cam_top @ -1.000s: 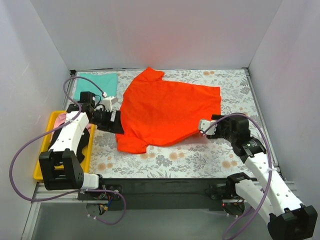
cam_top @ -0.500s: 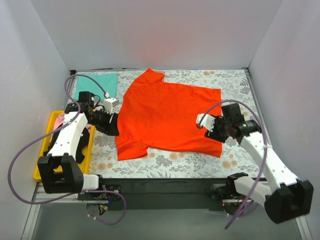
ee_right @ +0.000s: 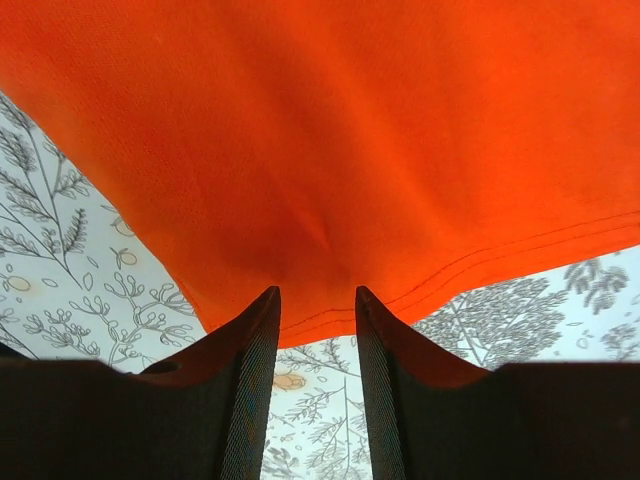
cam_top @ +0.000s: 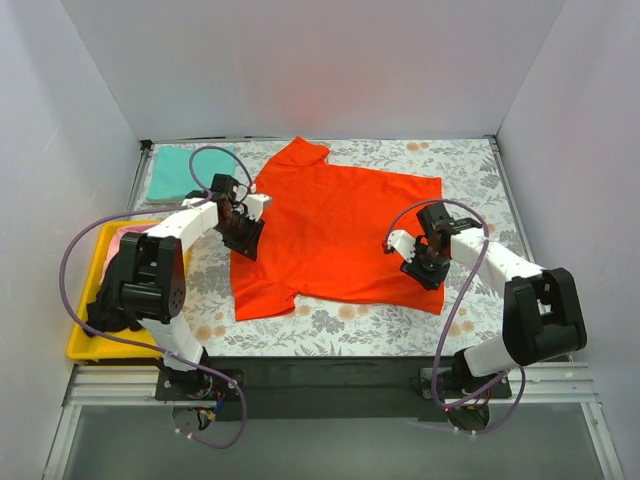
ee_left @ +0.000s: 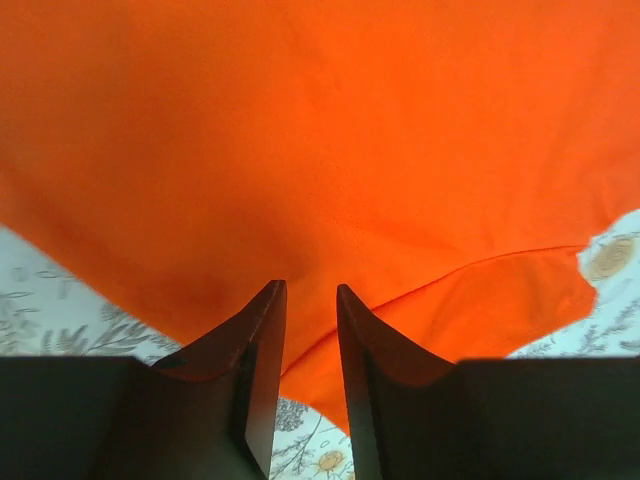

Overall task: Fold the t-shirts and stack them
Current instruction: Flatten the tshirt out, then fold the tshirt

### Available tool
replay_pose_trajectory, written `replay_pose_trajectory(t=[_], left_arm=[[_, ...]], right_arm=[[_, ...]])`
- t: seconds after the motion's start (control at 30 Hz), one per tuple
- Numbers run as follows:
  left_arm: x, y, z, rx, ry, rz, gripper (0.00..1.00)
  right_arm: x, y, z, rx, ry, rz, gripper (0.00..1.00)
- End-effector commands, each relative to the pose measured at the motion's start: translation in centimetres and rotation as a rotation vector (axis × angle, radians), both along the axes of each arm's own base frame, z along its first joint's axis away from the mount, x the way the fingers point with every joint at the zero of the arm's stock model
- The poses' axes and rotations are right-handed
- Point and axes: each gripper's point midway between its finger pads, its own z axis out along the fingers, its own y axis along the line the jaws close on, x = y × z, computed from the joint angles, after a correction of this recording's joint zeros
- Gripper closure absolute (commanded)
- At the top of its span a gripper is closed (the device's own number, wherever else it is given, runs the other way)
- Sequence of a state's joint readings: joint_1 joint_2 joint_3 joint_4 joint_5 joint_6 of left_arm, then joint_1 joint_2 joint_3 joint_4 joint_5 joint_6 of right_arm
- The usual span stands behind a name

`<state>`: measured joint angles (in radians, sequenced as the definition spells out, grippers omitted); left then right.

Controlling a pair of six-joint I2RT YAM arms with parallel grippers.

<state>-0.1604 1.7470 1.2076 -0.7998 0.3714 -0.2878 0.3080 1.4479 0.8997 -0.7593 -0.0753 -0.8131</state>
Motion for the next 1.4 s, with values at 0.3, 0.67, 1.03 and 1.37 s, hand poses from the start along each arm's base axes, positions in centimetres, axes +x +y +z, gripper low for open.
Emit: replay_pose_trajectory(t=[0.3, 0.67, 1.03, 1.37], left_arm=[[-9.5, 2.6, -2.8, 0.218, 0.087, -0.079, 0.78], [-17.3, 2.7, 0.0, 0.183, 0.186, -0.245, 0.77], [-10.3, -1.0, 4.5, 0.069, 0.012, -0.156, 0.69], [-7.6, -0.6, -0.9, 0.146, 0.062, -0.062, 0.71]], right_arm=[[-2.8, -4.1, -3.1, -0.19, 0.036, 0.039, 0.59], [-6.0, -3.9, -0.1, -0.125, 0.026, 0.143, 0.53], [-3.8, -1.1, 1.9, -0.015, 0.02, 0.05, 0.59], [-2.7, -2.8, -1.1, -0.141, 0.028, 0.043, 0.63]])
